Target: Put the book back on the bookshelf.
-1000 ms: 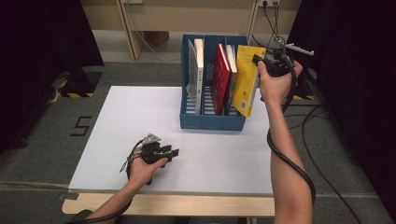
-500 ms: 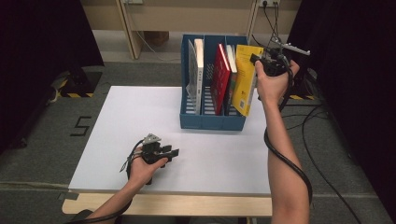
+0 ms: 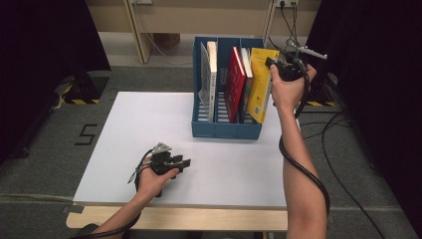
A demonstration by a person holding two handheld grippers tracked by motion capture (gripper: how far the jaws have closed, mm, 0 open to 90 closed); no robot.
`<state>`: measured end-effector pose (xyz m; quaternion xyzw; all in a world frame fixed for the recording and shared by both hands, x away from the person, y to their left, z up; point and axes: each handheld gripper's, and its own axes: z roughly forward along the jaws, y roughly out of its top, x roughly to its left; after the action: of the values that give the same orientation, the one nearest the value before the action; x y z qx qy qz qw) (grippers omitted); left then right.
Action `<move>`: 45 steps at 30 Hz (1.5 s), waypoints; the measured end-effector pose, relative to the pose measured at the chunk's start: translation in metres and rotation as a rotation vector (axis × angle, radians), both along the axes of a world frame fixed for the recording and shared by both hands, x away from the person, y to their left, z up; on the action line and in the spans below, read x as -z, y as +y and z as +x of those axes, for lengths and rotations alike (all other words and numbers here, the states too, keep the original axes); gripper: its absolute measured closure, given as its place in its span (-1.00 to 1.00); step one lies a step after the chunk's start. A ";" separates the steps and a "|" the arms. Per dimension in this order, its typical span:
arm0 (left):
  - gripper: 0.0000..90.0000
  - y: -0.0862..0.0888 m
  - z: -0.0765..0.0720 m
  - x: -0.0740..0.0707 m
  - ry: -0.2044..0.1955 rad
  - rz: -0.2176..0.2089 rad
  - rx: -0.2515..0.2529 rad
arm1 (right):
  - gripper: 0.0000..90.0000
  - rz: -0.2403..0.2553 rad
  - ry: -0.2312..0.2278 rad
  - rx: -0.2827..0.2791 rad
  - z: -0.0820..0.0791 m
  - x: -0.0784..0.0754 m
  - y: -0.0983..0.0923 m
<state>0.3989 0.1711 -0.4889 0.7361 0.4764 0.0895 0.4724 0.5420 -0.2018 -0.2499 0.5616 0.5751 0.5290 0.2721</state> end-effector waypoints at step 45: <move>0.22 0.002 0.002 0.003 0.009 0.003 -0.006 | 0.70 -0.034 -0.026 0.034 0.017 0.011 0.013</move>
<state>0.4010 0.1731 -0.4914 0.7359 0.4804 0.0884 0.4688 0.5594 -0.1883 -0.2613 0.5596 0.5708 0.5218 0.2979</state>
